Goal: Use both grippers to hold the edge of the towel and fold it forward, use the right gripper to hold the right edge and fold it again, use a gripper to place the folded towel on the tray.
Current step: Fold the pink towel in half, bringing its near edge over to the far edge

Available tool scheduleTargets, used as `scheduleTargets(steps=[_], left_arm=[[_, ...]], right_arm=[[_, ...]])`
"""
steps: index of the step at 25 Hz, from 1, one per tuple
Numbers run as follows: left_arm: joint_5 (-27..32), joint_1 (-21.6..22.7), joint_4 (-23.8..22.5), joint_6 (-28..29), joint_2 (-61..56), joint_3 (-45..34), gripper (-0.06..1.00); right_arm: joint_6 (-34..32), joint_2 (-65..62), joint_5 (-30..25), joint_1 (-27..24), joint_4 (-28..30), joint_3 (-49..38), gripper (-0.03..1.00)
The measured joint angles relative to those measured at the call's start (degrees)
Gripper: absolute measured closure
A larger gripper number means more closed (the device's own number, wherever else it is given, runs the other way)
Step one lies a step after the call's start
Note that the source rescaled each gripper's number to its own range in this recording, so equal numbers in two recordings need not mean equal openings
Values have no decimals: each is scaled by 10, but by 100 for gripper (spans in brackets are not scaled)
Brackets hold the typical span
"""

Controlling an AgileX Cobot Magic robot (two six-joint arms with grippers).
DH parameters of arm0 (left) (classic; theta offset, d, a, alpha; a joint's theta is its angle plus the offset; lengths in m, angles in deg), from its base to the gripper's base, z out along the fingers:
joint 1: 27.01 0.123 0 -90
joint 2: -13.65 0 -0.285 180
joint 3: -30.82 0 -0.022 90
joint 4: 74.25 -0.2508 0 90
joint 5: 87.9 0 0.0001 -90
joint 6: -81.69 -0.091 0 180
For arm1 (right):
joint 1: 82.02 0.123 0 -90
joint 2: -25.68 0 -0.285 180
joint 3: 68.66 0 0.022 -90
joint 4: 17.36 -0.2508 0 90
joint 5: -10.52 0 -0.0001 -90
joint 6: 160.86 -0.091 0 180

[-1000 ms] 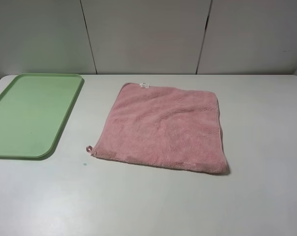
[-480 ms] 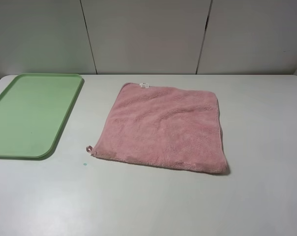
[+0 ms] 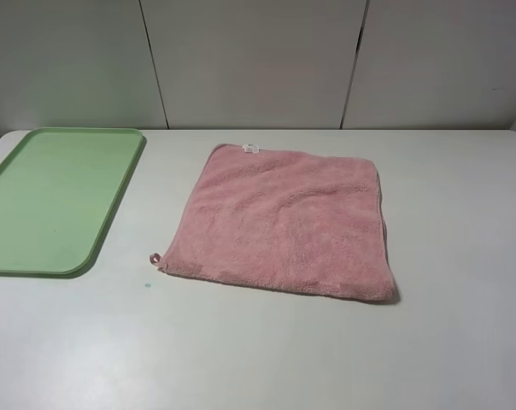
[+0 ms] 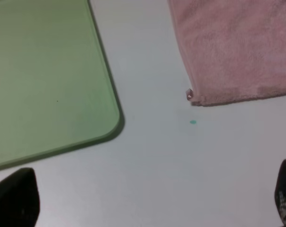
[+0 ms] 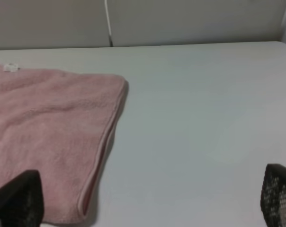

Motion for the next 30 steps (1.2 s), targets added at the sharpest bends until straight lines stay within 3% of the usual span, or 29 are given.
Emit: scheduleTargets(steps=[8,13,23,30], left_arm=[[4,-1,0,-44,83,9,-5],[4,-25,0,-59,130,28,-5],[6,-165,-9,-101,274,34,-5],[7,-204,-61,-103,327,62,-5]], right_arm=[[12,51,0,28,-10,0,-3],[29,124,0,55,-12,0,-3],[109,215,-1,60,-40,7,-3],[174,235,4,60,-49,46,-3]])
